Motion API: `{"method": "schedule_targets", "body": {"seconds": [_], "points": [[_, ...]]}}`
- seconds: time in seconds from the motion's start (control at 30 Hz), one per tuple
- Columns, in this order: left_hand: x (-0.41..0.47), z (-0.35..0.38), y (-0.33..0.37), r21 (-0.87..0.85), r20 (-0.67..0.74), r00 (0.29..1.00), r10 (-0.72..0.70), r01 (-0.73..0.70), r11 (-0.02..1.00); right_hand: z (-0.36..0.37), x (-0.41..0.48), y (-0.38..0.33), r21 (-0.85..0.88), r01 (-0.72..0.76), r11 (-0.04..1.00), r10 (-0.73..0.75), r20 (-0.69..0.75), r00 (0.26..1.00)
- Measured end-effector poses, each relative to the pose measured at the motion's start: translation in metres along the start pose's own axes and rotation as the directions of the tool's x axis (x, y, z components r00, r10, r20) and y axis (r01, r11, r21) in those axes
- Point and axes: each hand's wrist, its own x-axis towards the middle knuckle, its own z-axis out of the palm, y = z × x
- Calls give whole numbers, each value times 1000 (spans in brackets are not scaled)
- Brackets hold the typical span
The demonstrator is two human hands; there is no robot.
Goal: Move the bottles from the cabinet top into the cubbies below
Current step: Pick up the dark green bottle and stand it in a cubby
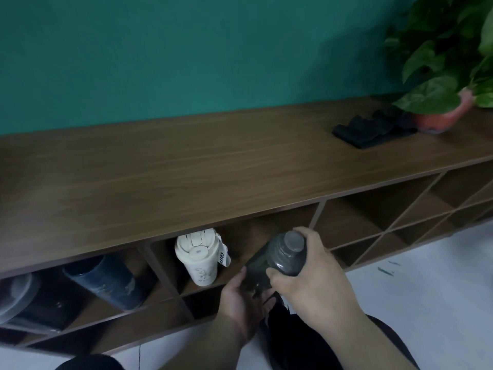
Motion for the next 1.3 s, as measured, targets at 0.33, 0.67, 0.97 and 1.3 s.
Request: {"method": "schedule_targets", "body": {"seconds": [0.33, 0.67, 0.97, 1.3], "points": [[53, -11, 13, 23, -50, 998, -46, 47, 999, 44, 62, 18, 20, -14, 1000, 14, -25, 1000], [72, -5, 18, -297, -104, 995, 3, -34, 954, 59, 91, 18, -21, -19, 1000, 17, -100, 995], [72, -1, 18, -335, -88, 996, 18, -46, 941, 72, 99, 14, -64, 35, 997, -44, -155, 987], [70, 3, 20, -353, -105, 994, -14, -24, 935, 72, 100, 17, -36, 31, 999, -35, -135, 990]]}}
